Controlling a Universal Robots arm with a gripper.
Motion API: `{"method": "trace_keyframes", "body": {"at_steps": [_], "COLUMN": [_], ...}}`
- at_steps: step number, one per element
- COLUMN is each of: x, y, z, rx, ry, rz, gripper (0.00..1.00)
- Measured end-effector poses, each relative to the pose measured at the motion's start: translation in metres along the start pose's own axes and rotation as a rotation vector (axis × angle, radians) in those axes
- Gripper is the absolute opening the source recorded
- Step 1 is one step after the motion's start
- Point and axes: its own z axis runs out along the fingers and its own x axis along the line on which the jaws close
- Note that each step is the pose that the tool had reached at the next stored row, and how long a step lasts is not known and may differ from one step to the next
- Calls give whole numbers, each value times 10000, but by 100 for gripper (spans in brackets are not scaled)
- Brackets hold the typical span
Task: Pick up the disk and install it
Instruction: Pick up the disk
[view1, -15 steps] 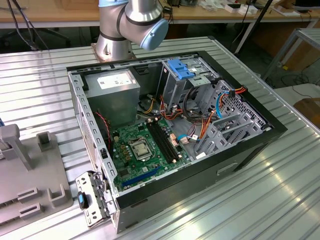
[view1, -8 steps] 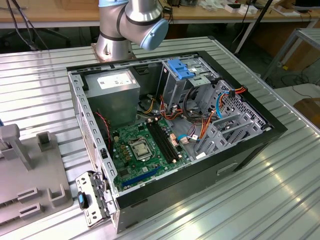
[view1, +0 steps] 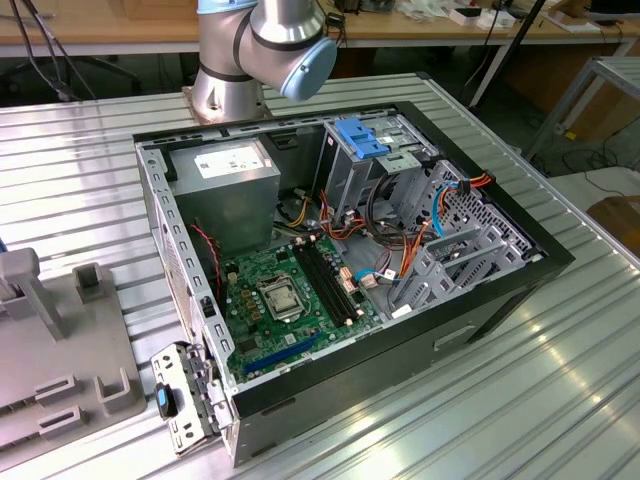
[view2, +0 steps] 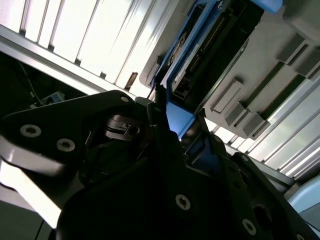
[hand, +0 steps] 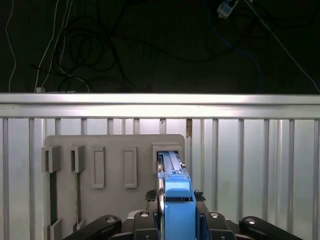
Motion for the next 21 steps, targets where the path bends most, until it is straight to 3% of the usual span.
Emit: {"method": "trace_keyframes", "body": {"at_steps": [15, 21], "x": [-2, -3], "y": [-7, -11], "z": [-251, -395], "rx": [-1, -1], "ry": [1, 0], "rz": [0, 0], "gripper": [37, 37]}}
